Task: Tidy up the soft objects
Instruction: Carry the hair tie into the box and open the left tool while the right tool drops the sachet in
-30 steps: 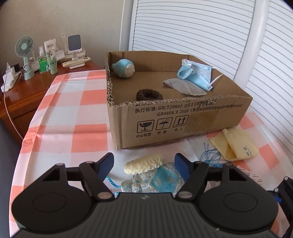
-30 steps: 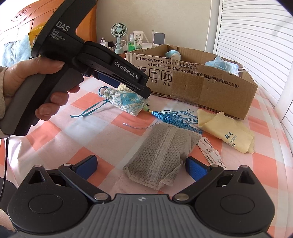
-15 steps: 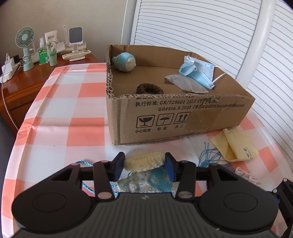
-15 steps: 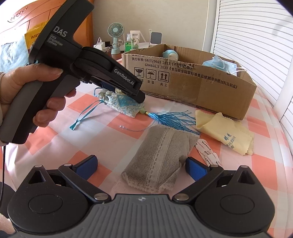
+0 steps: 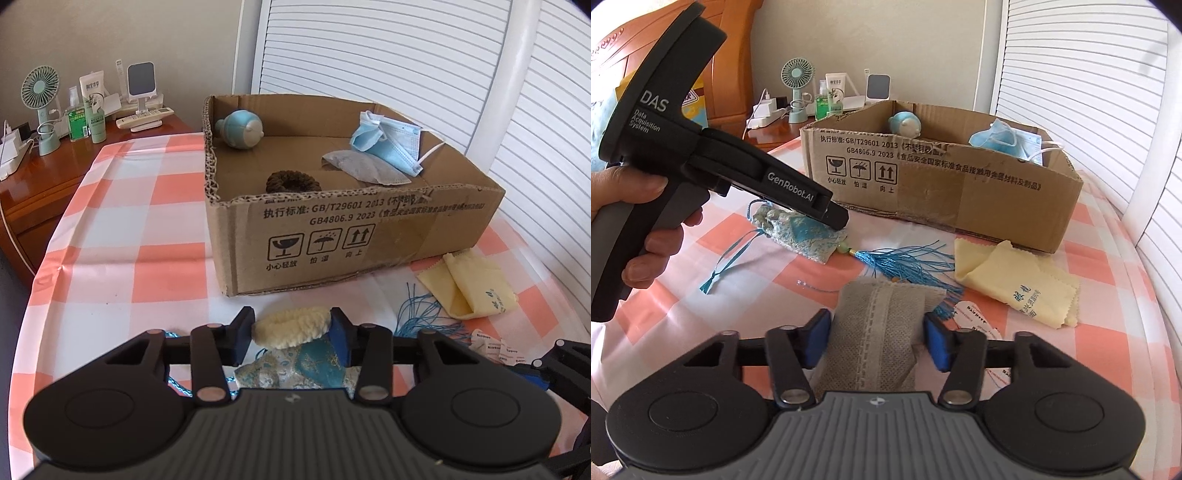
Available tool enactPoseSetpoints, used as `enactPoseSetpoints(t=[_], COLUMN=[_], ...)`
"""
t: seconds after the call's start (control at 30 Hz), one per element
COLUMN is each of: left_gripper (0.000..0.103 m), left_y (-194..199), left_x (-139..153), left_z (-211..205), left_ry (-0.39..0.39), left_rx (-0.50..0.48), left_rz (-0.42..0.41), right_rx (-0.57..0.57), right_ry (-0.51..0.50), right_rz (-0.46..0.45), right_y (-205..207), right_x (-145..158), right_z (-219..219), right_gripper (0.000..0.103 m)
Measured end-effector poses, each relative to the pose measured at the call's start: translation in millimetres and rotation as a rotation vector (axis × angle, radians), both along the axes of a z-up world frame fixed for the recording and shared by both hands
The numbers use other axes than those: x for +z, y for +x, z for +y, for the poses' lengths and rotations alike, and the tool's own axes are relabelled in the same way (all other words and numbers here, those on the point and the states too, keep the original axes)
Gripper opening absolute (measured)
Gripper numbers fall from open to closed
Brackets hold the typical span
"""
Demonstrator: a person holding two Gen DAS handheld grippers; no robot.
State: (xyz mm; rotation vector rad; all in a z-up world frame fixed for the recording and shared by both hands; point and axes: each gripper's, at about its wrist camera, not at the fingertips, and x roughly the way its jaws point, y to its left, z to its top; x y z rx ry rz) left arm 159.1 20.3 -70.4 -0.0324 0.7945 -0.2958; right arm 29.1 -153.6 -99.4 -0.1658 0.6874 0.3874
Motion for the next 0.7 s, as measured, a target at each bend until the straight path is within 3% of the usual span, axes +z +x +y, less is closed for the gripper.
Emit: enactPoseSetpoints(t=[0.3,0.7], left_gripper=[0.039,0.039], left_y=[-13,-41], left_x=[18,57], left_z=[-1,9], left_ry=[0.042,0.051], left_rx=[-0.052,-0.112], left_rz=[-0.06,-0.095], right_rx=[0.005,0.064], right_ry=[-0.011,-0.029], right_rz=[-0.01,-0.038], right_y=[-7,-22], right_x=[6,35], right_z=[-1,-11], right_gripper=[0.043,0.043])
